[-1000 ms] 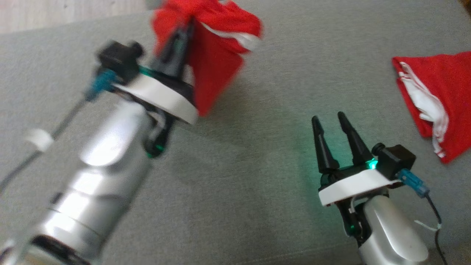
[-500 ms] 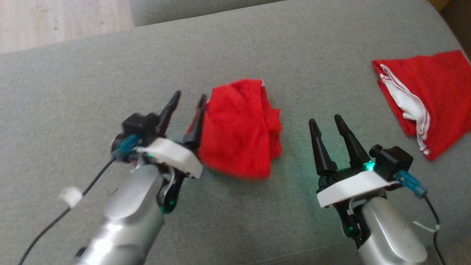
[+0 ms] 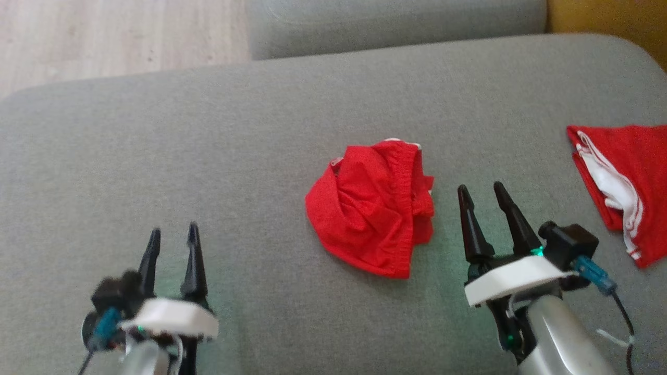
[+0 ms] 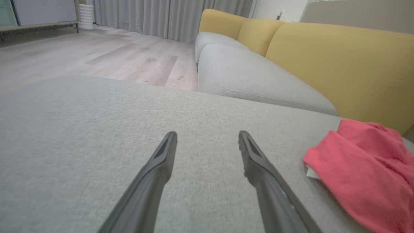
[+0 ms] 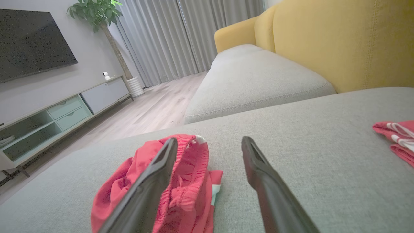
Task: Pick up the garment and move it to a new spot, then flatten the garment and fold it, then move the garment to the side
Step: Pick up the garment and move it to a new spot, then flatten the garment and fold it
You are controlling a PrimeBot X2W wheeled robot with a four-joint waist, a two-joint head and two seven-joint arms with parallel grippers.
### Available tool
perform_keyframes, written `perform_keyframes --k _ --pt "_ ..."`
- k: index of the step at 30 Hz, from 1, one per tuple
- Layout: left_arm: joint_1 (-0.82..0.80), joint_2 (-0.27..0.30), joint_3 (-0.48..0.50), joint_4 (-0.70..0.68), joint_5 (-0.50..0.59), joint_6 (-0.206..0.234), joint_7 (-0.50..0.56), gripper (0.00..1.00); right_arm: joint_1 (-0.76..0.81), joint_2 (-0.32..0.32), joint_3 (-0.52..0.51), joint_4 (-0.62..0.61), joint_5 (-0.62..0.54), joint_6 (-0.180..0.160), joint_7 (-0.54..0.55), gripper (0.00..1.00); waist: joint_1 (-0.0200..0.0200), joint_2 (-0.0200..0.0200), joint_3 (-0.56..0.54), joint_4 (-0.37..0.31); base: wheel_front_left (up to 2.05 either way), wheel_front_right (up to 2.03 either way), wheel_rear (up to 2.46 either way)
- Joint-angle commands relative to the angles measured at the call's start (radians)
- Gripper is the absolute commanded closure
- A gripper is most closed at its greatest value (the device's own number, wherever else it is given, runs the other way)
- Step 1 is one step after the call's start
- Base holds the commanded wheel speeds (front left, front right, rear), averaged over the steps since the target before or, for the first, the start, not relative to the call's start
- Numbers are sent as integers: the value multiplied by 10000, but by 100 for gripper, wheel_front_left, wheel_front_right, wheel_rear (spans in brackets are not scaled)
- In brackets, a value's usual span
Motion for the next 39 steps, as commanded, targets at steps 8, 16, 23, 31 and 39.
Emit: perform_keyframes --k 8,16,23,31,39 --pt "1298 -423 1309 -940 1344 -307 -95 0 564 49 -141 -56 -149 65 -38 0 1 -1 -710 508 0 0 0" --pt "1681 -564 1419 -1016 1622 -490 -95 0 847 49 -152 93 -252 65 -38 0 1 -1 -751 765 0 0 0" --pt "1610 -572 1007 -891 1236 -542 -95 0 813 49 944 674 -482 65 -38 0 1 -1 -692 937 0 0 0" --pt "1663 -573 797 -803 1015 -559 -95 0 976 49 2134 1443 -731 65 -38 0 1 -1 -615 1103 0 0 0" --pt "1434 -574 780 -688 766 -566 -95 0 346 49 2594 2101 -752 65 -38 0 1 -1 -358 1345 0 0 0"
